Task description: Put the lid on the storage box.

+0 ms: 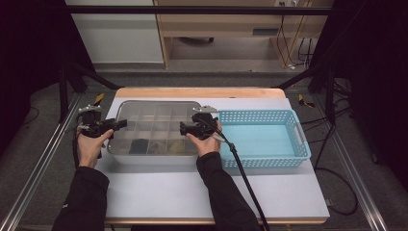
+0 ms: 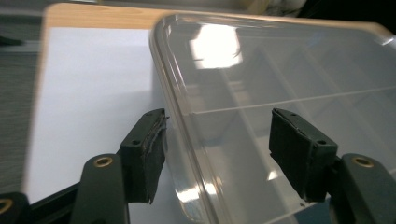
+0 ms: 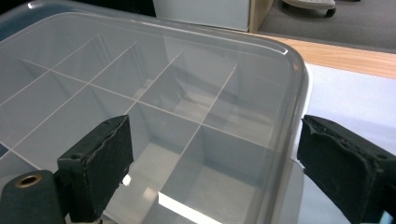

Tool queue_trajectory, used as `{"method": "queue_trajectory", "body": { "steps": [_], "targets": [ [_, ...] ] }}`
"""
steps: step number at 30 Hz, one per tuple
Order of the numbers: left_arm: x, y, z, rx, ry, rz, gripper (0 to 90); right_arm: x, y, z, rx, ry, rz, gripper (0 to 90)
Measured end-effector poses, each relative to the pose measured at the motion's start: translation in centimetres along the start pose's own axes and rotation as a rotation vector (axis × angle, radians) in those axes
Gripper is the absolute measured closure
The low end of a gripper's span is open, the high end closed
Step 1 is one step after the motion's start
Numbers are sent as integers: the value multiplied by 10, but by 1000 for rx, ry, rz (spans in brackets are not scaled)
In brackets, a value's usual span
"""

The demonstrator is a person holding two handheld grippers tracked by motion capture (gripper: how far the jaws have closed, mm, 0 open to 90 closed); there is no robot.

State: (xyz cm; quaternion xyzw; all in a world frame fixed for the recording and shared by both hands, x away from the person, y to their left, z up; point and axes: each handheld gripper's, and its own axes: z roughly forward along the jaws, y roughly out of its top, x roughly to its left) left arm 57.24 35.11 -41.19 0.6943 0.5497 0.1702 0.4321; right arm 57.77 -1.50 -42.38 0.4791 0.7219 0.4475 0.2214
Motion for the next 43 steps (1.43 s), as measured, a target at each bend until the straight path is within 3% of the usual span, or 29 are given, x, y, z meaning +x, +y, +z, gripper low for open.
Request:
{"method": "queue_trajectory", "body": {
  "steps": [2,7,17,20,26,29,32,36,39,43],
  "targets": [
    [-2,1,2,6,19,17,358,-1,0,0,2,5,9,109],
    [-1,1,0,0,24,12,367,1,0,-2,-2,5,-1,114],
    [-12,6,-24,-44,33,47,361,-8,8,-27,-61,49,56,161],
    [-22,4,-38,-71,10,57,363,-17,9,-45,-81,78,80,170],
    [-40,-7,-57,-110,-36,91,371,-36,4,-77,-113,105,76,170],
    [-48,-17,-65,-124,-36,109,396,-49,-3,-94,-126,127,76,178],
    [-51,-26,-73,-149,-51,95,460,-60,-11,-111,-128,138,58,197],
    [-55,-39,-85,-179,-64,84,519,-75,-24,-134,-144,135,25,225],
    [-57,-48,-92,-186,-71,81,563,-87,-34,-149,-143,96,-6,260],
    [-61,-54,-98,-180,-70,92,591,-104,-48,-165,-128,68,-11,298]
  ]
}}
